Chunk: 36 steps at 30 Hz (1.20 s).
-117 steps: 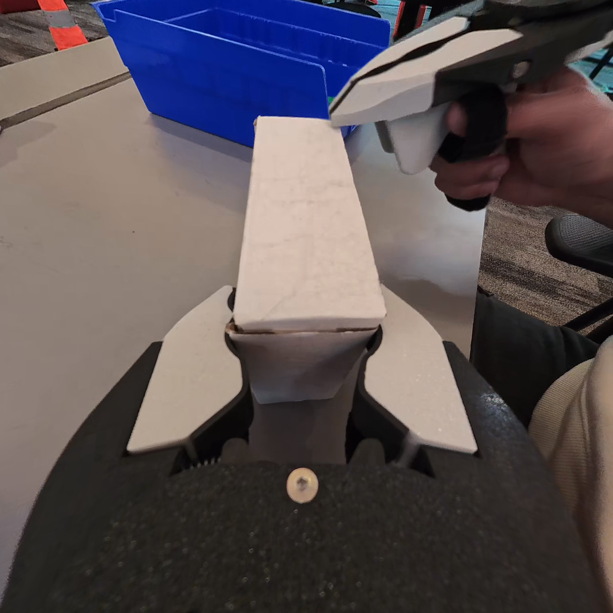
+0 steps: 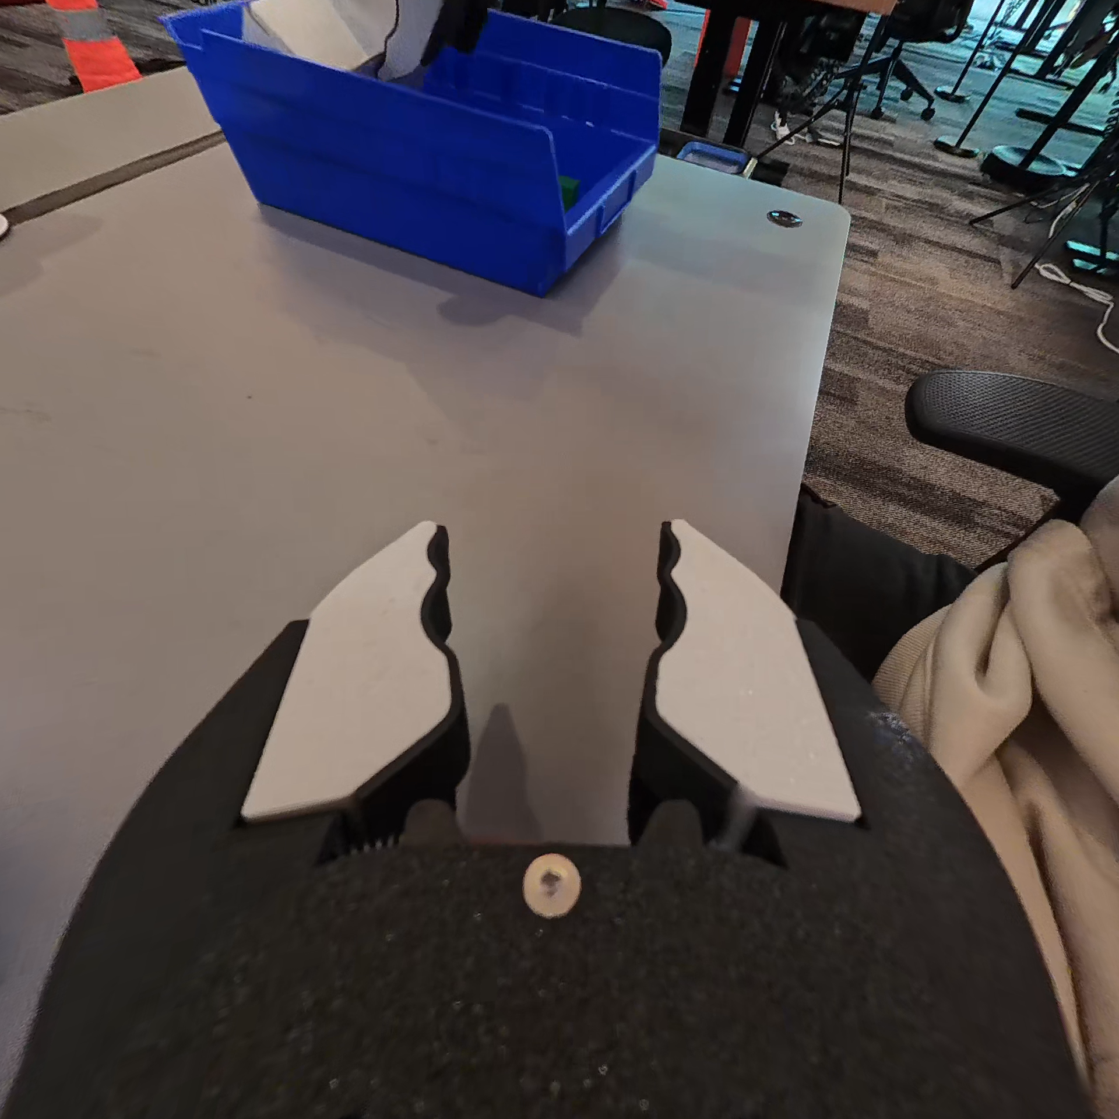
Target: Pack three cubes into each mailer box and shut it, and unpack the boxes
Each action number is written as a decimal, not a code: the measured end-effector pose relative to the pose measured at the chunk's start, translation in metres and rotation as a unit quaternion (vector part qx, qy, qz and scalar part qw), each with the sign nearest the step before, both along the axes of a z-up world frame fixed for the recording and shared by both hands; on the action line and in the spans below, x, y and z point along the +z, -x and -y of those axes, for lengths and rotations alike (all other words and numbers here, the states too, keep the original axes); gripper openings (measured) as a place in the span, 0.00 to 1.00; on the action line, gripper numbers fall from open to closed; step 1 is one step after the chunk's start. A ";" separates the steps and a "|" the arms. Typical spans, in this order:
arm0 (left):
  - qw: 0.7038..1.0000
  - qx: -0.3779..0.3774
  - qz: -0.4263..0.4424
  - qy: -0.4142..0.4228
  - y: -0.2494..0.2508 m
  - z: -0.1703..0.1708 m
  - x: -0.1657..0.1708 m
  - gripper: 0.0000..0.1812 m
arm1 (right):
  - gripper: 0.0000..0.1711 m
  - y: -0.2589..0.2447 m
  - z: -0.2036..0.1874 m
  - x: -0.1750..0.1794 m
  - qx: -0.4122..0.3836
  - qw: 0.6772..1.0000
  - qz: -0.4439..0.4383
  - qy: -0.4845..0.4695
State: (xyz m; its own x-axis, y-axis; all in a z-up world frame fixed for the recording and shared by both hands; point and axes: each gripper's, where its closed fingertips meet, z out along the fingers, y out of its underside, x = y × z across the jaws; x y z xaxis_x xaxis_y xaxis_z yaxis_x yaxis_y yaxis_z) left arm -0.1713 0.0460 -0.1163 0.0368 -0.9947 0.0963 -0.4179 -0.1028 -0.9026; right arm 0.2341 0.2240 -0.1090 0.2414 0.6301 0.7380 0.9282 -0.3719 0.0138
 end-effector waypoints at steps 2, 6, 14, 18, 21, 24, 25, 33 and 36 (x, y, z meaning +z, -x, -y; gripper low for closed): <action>1.000 -0.014 0.001 0.018 0.000 0.006 -0.001 0.37 | 0.36 -0.002 0.010 -0.008 0.002 1.000 0.000 -0.001; 0.999 -0.029 0.016 0.043 -0.001 0.013 0.005 0.37 | 0.36 0.011 0.041 -0.028 0.024 0.998 -0.045 0.044; 0.997 -0.030 0.014 0.074 0.005 0.022 0.007 0.38 | 0.41 0.002 0.088 -0.022 -0.054 0.992 -0.089 0.073; 0.997 0.014 0.025 0.074 0.023 0.013 0.019 0.38 | 0.39 0.040 0.115 0.064 -0.122 0.962 -0.219 -0.105; 0.996 0.064 0.030 0.053 0.042 0.002 0.021 0.39 | 0.35 0.109 0.166 0.091 -0.150 0.861 -0.439 -0.207; 0.995 0.091 0.029 0.036 0.060 -0.001 0.013 0.41 | 0.27 0.207 0.206 0.063 -0.129 0.723 -0.642 -0.219; 0.994 0.093 0.032 0.041 0.063 0.000 0.011 0.41 | 0.28 0.238 0.214 0.045 -0.133 0.696 -0.677 -0.198; 0.998 -0.016 0.066 0.014 0.056 0.027 0.018 0.44 | 0.31 0.347 0.237 0.001 -0.011 0.750 -0.646 -0.139; 0.996 -0.020 0.066 0.058 0.061 0.028 0.028 0.47 | 0.38 0.368 0.247 0.008 0.048 0.724 -0.683 -0.082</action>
State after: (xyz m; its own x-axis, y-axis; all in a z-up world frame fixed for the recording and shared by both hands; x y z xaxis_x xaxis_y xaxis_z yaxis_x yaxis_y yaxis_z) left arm -0.2320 0.0181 -0.0884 -0.0236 -0.9768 0.2130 -0.3023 -0.1961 -0.9328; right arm -0.1342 -0.0227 -0.1006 0.7782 0.6227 -0.0814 0.0560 -0.1978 -0.9786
